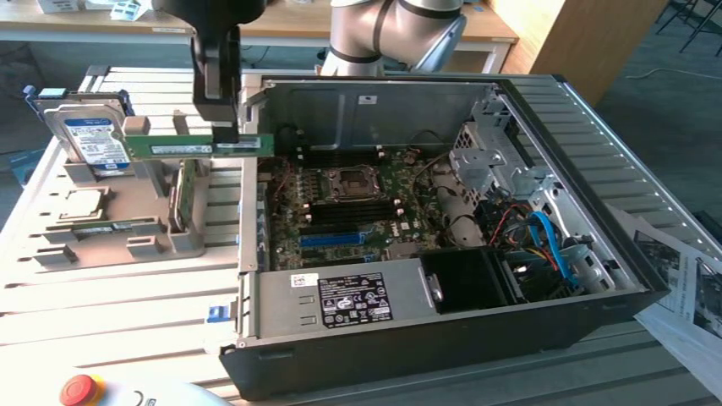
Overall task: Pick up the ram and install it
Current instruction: 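Pick up the ram and move it above insertion slot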
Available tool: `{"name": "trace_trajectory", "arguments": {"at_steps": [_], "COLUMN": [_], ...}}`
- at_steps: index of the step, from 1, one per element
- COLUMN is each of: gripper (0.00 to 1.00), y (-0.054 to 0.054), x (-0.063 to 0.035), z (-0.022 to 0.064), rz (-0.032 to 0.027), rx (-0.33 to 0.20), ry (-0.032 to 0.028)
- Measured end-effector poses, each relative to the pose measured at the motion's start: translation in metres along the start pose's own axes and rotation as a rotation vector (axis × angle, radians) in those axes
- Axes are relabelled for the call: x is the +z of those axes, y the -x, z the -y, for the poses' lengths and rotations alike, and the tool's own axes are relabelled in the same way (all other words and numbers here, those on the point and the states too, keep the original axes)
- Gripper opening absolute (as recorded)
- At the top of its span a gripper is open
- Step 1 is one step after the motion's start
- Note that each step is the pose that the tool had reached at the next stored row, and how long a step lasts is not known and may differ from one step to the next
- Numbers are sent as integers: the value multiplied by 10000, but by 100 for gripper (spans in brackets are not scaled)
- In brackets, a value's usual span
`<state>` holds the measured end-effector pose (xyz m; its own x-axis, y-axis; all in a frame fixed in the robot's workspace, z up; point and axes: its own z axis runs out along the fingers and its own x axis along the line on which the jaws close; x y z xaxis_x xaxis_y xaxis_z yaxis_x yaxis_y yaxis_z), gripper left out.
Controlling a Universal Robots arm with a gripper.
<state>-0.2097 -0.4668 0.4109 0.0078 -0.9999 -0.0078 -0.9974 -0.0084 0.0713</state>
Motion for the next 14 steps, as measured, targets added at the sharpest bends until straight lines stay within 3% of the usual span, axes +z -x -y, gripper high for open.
{"name": "trace_trajectory", "arguments": {"at_steps": [14], "gripper": [12], "y": [-60], "x": [-24], "z": [336], "rz": [1], "rx": [0], "ry": [65]}}
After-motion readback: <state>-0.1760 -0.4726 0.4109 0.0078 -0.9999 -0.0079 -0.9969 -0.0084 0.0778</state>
